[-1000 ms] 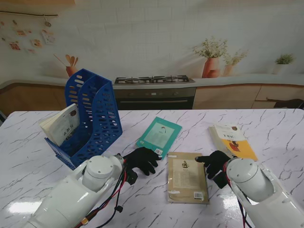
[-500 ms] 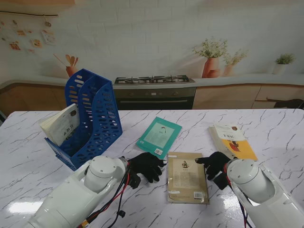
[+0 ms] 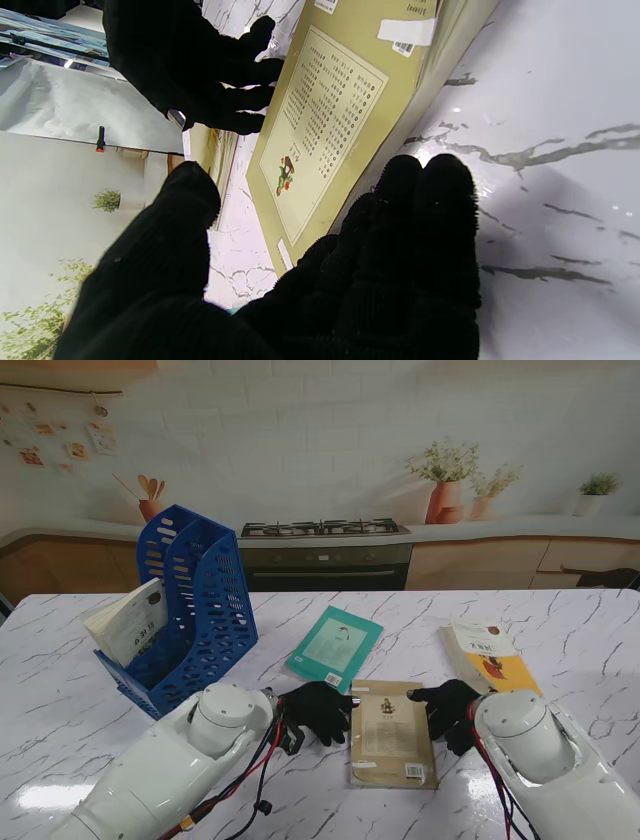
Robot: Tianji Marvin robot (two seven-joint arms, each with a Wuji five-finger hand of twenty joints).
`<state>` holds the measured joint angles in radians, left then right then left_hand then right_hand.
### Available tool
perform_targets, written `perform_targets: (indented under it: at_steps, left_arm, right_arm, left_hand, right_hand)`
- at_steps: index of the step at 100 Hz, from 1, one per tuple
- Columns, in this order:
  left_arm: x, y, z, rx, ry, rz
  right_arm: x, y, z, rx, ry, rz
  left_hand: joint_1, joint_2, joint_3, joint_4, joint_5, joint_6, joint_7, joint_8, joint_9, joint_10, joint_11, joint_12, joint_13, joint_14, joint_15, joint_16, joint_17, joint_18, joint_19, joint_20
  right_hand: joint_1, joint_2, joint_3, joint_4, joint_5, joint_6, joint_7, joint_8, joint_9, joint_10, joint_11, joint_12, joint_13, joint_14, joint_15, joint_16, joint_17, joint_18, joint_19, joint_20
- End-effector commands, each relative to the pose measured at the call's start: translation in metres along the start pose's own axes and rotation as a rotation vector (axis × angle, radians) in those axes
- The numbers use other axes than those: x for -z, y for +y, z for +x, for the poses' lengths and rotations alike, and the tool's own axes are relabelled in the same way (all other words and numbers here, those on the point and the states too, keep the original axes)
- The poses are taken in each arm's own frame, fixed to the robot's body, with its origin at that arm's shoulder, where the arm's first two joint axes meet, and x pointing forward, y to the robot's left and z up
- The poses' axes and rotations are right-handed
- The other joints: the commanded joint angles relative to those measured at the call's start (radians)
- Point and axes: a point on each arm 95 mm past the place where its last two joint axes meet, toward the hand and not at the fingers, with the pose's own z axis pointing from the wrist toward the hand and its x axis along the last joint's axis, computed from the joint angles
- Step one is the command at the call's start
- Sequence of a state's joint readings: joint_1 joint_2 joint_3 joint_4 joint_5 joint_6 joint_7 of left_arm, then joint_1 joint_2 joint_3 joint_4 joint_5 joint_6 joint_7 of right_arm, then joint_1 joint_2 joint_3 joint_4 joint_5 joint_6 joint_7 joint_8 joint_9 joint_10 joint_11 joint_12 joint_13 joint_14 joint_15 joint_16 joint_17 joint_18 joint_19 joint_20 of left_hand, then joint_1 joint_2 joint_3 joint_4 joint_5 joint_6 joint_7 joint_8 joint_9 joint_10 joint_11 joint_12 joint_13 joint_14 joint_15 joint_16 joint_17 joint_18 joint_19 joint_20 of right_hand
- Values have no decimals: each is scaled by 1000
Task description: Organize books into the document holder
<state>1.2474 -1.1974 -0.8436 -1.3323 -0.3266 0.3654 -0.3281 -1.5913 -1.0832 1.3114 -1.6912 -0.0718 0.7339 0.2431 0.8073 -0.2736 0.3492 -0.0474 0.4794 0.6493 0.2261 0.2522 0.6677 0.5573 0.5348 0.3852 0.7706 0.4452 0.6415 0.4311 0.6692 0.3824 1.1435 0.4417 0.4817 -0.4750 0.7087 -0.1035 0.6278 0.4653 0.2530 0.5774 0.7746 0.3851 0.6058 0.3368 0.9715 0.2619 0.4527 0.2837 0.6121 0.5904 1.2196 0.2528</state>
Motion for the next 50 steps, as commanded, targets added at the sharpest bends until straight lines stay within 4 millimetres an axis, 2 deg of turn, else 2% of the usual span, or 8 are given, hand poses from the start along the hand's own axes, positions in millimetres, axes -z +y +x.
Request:
perform_targets:
  at_steps: [1, 28, 30, 32, 36, 38, 41, 50]
  left_arm:
    - [-10, 20, -21, 19, -26, -56]
    - [-12, 22, -22, 12, -17, -70]
    - [-12, 22, -22, 12, -17, -69]
    - [-12, 22, -22, 12, -16, -68]
    - [-12, 22, -22, 10, -15, -66]
    - [-12, 22, -22, 8, -15, -65]
    - [-12, 22, -22, 6, -15, -64]
    - [-12, 22, -22, 9, -14, -65]
  right_arm:
    - [-11, -38, -30, -35, -80, 82]
    - [-9, -43, -26, -195, -103, 41]
    - [-9, -44, -26, -209, -106, 38]
    - [-9, -44, -25, -224, -108, 38]
    - [-9, -45, -24, -247, -112, 37]
    - [-8, -45, -23, -258, -114, 38]
    - [-8, -45, -23, -278, -119, 43]
    - [-7, -46, -20, -361, -138, 63]
  left_hand:
    - [30, 19, -18, 25, 27, -8, -5, 5, -33, -15, -46, -21, -26, 74, 32, -9, -37, 39, 47, -7]
    - [39, 13, -2, 26, 31, -13, -16, 17, -32, -13, -46, -21, 0, 55, 11, 2, -21, 34, 53, -13]
    - [39, 12, 0, 26, 31, -12, -16, 17, -28, -18, -43, -20, -65, 147, -3, -6, -22, 33, 52, -15]
    - [38, 11, 3, 26, 33, -13, -16, 17, -31, -11, -47, -21, 15, 48, 46, 6, -18, 32, 56, -14]
    - [37, 11, 5, 25, 33, -13, -15, 17, -27, -21, -42, -19, -78, 176, 20, -5, -18, 32, 54, -16]
    - [37, 10, 8, 25, 35, -12, -15, 18, -30, -9, -46, -21, 12, 55, 50, -4, -14, 33, 58, -16]
    - [36, 8, 12, 25, 35, -12, -14, 18, -25, -15, -43, -20, -47, 116, 16, 7, -14, 33, 55, -19]
    - [37, 9, 15, 24, 36, -13, -13, 18, -31, -9, -47, -21, 63, 15, 45, -4, -7, 29, 57, -22]
  right_hand:
    - [4, -18, 29, -19, 11, 8, -22, -45, -68, 91, -165, -77, -61, 38, -148, -83, 9, -168, 13, 12]
    - [18, -56, 121, -24, -26, -8, -5, -9, -89, 68, -134, -64, -83, 29, -125, -70, -55, -118, 8, 39]
    - [21, -59, 128, -25, -33, -15, -5, -5, -95, 60, -131, -63, -89, 27, -126, -69, -66, -109, 5, 41]
    - [20, -61, 135, -25, -42, -20, -4, 2, -104, 55, -124, -59, -98, 25, -124, -67, -80, -100, 3, 46]
    - [23, -63, 145, -26, -52, -20, -2, 12, -116, 52, -109, -53, -105, 23, -122, -65, -100, -94, 1, 54]
    - [23, -64, 148, -26, -54, -19, -2, 16, -120, 51, -103, -50, -108, 22, -122, -65, -106, -92, 2, 58]
    - [25, -64, 152, -27, -58, -22, -2, 22, -125, 47, -93, -46, -112, 18, -120, -63, -118, -81, 0, 63]
    - [33, -67, 161, -27, -65, -28, -1, 34, -131, 38, -76, -40, -117, 10, -116, -60, -144, -62, 1, 77]
